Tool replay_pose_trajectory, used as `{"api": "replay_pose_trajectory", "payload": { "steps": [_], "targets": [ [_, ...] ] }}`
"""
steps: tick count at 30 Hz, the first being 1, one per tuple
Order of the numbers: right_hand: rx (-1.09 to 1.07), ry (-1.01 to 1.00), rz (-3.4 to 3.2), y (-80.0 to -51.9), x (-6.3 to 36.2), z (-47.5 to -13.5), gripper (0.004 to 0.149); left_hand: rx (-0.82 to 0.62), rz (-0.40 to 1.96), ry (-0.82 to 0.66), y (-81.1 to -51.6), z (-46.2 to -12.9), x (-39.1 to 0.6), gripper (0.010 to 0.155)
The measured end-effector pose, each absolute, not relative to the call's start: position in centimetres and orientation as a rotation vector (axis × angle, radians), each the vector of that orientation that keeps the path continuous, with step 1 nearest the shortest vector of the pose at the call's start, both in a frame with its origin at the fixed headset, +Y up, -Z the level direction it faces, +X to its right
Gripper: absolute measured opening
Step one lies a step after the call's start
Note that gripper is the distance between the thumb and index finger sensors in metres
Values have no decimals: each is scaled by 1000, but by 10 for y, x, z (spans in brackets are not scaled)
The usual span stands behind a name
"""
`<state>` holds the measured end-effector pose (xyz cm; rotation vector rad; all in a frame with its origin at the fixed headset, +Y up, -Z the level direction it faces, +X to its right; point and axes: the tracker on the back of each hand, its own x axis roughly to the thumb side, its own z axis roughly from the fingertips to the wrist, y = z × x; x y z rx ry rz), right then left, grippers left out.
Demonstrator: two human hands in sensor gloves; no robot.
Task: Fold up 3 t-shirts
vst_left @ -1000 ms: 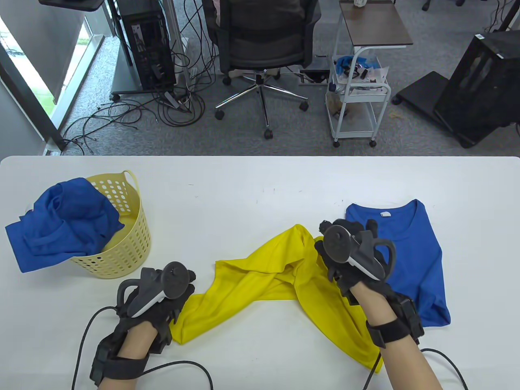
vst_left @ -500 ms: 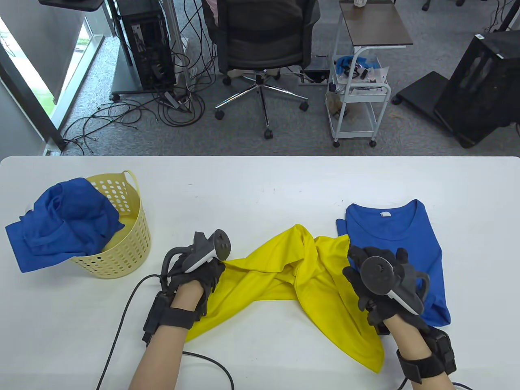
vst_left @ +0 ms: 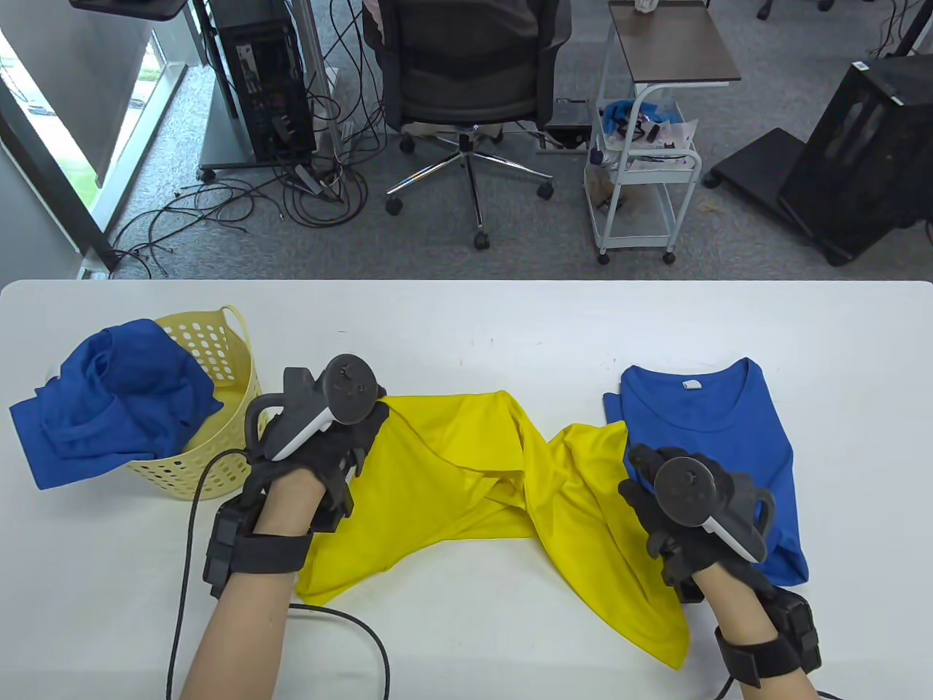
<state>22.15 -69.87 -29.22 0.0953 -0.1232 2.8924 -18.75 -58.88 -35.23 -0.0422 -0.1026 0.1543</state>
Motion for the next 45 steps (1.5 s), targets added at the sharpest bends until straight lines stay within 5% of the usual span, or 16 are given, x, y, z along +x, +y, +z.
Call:
{"api": "replay_pose_trajectory", "payload": {
  "steps": [9,15,24,36,45],
  "targets": [
    [191,-31,2837,-698,203,-294,52,153,182,-113,-472,-332,-172,44],
    [437,93,2863,-719,148,-280,49,216,125,-70,-429,-326,-161,44],
    [668,304,3062,-760,95,-256,82,196,72,11,-433,-326,-177,44],
    [748,264,3160,-768,83,-248,44,181,63,70,-439,-316,-206,44],
    [674,121,3105,-742,102,-248,37,185,55,112,-442,-299,-232,44]
  ]
}}
